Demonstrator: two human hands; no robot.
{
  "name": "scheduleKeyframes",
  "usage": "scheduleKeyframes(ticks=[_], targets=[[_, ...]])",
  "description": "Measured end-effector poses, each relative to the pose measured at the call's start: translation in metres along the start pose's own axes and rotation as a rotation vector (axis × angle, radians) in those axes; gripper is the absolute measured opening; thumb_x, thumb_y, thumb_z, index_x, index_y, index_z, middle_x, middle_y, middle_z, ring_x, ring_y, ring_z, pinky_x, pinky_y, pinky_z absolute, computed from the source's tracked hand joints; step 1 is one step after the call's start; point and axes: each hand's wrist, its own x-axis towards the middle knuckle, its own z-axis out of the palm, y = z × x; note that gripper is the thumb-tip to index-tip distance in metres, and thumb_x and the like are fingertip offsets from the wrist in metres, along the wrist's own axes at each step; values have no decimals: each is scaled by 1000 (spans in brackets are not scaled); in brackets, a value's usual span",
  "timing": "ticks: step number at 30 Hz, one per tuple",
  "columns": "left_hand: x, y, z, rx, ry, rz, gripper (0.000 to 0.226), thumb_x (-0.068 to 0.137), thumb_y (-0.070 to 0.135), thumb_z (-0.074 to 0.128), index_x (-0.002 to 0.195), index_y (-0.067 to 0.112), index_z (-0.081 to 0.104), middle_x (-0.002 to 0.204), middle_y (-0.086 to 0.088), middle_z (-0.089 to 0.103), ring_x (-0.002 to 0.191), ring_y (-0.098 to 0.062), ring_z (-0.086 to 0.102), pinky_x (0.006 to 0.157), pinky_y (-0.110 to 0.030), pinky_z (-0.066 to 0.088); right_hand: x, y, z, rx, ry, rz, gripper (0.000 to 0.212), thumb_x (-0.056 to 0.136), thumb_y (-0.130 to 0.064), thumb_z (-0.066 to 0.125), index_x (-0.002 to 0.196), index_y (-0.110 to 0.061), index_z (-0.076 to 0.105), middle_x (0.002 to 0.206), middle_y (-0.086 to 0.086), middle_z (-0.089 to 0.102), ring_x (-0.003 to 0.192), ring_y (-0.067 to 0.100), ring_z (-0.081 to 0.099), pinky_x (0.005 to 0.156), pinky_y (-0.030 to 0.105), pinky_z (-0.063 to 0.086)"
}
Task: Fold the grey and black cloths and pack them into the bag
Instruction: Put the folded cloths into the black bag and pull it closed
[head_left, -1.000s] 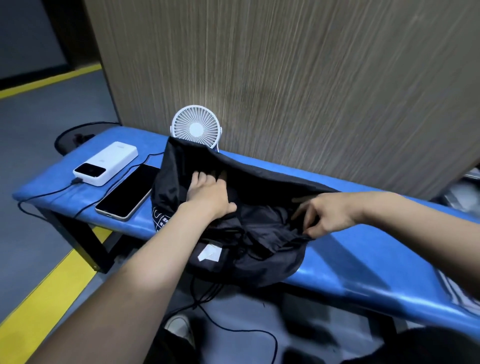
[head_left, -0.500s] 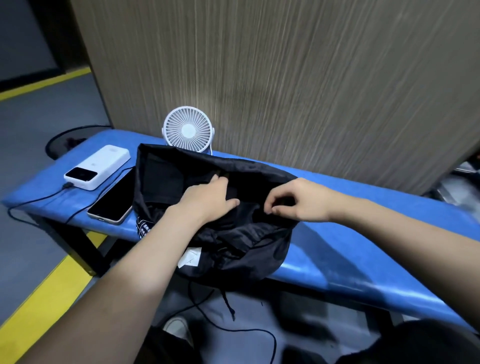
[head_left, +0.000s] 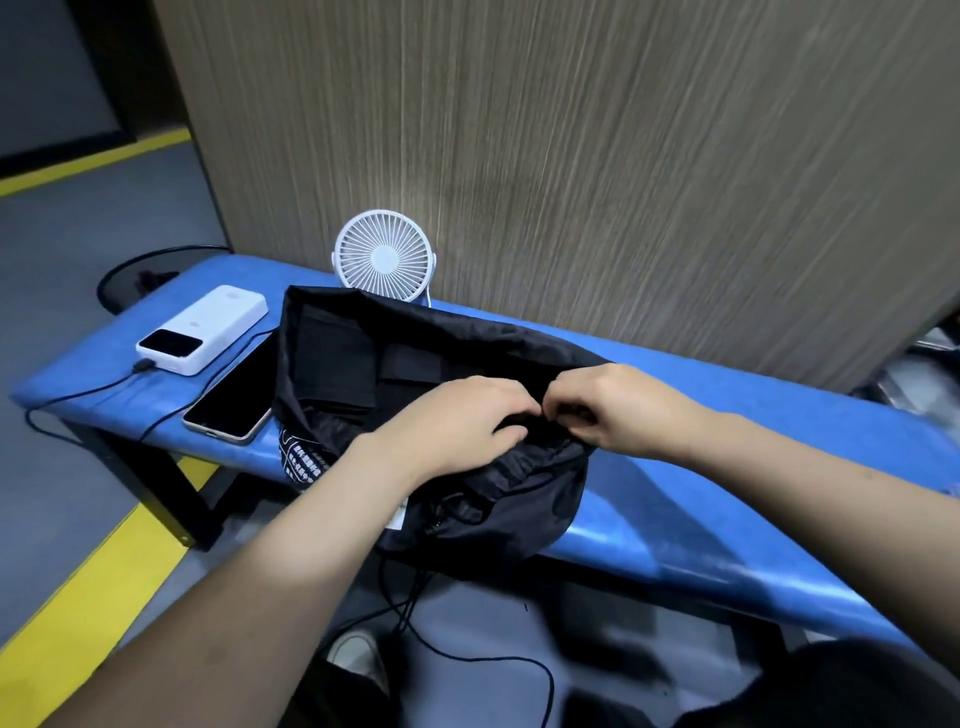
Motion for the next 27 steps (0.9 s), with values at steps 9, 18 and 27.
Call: scheduleKeyframes(ticks=[9, 18, 27], targets=[[-1, -19, 3, 274, 20, -144, 48, 97, 48, 55, 144, 36, 49, 152, 12, 42, 143, -8, 29, 122, -43, 2, -1, 3, -1, -12, -18, 31, 18, 84, -16, 68, 100, -23, 66, 97, -10, 67, 88, 15, 62, 78, 37, 52], [1, -26, 10, 289, -128, -231, 30, 91, 54, 58, 117, 41, 67, 144, 14, 46, 146, -9, 19, 121, -42, -7, 4, 12, 2, -77, -353, 137, 38, 87, -40, 70, 123, -34, 62, 118, -7, 58, 111, 15, 56, 95, 37, 47], [-1, -34, 3, 242, -138, -251, 32, 88, 47, 65, 119, 40, 62, 137, 16, 49, 141, -8, 26, 122, -40, -7, 5, 22, 6, -151, -426, 181, 30, 89, -42, 65, 119, -38, 65, 118, -10, 60, 112, 16, 57, 92, 34, 48]])
